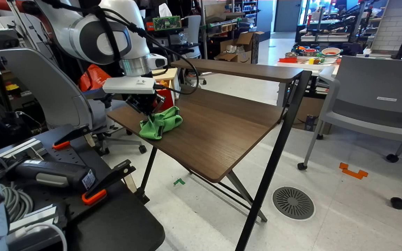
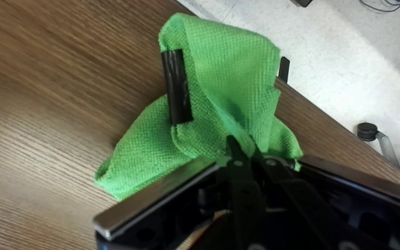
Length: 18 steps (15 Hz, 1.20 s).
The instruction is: Move the green cloth to the right, then pick the stuffed animal in the drawer and put it on the table, the move the green cloth slightly up on the table
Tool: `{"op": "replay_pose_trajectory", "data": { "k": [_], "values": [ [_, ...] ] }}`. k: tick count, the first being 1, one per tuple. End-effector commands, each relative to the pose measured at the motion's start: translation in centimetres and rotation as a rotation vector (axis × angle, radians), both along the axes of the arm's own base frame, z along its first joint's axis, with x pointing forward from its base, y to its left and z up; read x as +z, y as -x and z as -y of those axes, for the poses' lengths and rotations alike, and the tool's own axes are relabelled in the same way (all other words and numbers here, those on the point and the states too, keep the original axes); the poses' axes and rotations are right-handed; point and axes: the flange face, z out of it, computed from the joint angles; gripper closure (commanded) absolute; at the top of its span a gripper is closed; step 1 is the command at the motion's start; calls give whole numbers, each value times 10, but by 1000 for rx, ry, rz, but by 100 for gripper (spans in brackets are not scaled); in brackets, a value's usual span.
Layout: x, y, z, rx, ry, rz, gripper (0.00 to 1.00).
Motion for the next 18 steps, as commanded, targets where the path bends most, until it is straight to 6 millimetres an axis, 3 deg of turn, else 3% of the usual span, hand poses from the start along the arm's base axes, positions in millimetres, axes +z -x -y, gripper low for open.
{"op": "replay_pose_trajectory", "data": {
  "k": [1,3,7,12,15,18],
  "values": [
    [27,7,6,-1,5,25,99],
    [45,7,13,-17,-5,22,99],
    [89,0,48,-96,-52,25,99],
    [149,-18,133,-284,-127,69,99],
    [167,-24,177,-397,-175,90,99],
    [166,-26,199,-462,-181,101,99]
  ]
}}
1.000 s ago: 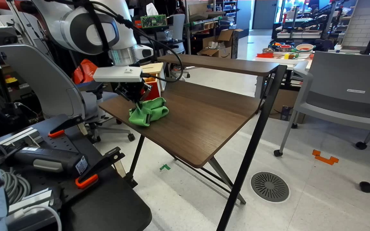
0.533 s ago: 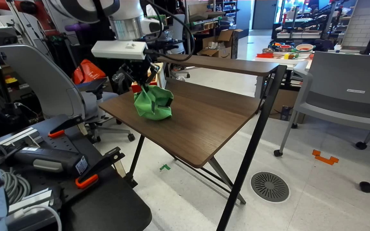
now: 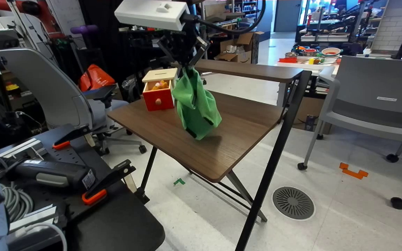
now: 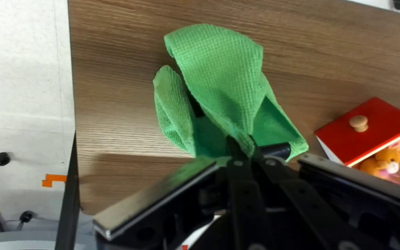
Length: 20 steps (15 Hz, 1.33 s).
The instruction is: Move the green cloth to the right, then pick the stuffed animal in the drawer and put it on the table, the move the green cloth slightly up on the table
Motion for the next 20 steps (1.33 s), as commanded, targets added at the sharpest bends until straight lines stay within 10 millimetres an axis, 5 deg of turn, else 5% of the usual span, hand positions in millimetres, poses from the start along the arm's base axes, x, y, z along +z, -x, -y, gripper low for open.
{"op": "replay_pose_trajectory", "data": {
  "k": [1,5,9,18,19,20],
  "values": [
    [0,-5,15,-39,-26,-3,99],
    [-27,-12,3,-16,-37,-34,99],
    [-75,-26,-24,40,-65,-93,99],
    [-172,-95,-100,159,-152,-154,99],
    [-177,-100,-105,168,-155,-154,72],
    [-182,-103,-109,176,-155,-153,70]
  ]
}}
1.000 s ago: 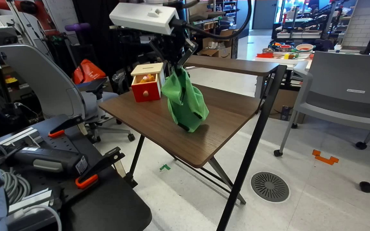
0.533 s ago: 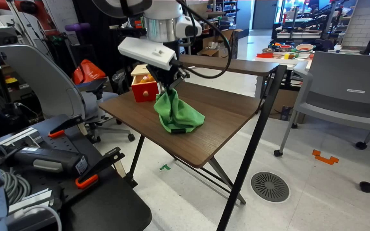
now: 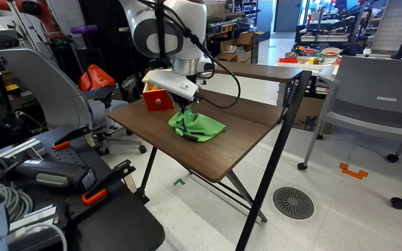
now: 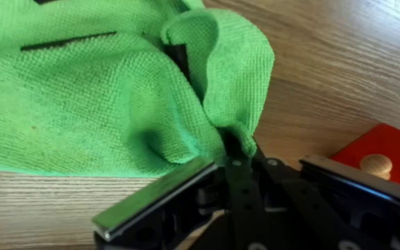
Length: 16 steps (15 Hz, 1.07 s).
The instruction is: Move the green cloth to the right, then pick the stuffed animal in the drawer and put it on the table, the move the green cloth slightly up on the table
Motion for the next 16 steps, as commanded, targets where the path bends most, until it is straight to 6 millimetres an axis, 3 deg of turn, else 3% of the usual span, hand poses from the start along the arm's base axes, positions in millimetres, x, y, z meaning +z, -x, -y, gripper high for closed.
{"op": "replay_pose_trajectory", "data": {
  "k": [1,5,9,13,16],
  "values": [
    [-15,-23,-12,40,-13,-14,64],
    [-8,-24,-5,57,13,-11,34],
    [29,-3,7,39,22,10,5],
    [81,25,-2,89,9,63,0],
    [116,40,-38,194,20,136,0]
  ]
}}
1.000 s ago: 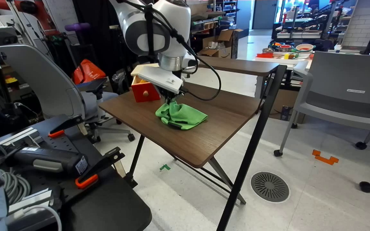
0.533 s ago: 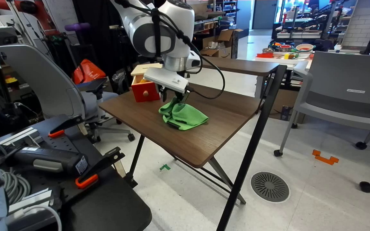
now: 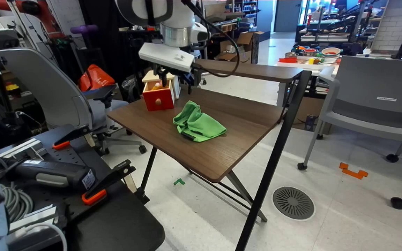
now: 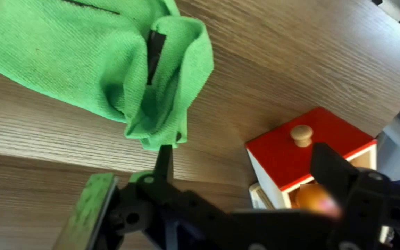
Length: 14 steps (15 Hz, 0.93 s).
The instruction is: Move the green cloth to the right, then pick the stuffed animal in the drawer and put it on the table, the move the green cloth slightly up on the table
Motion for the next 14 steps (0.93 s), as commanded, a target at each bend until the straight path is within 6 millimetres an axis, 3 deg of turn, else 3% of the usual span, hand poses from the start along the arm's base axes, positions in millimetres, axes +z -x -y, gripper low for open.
{"op": "replay_pose_trajectory", "data": {
  "k": [1,4,8,11,14],
  "values": [
    [43,29,-44,120,11,85,0],
    [52,32,-98,207,16,147,0],
    [34,32,-163,287,28,210,0],
    [13,31,-187,303,47,253,0],
    [-5,23,-188,264,61,300,0]
  ]
}}
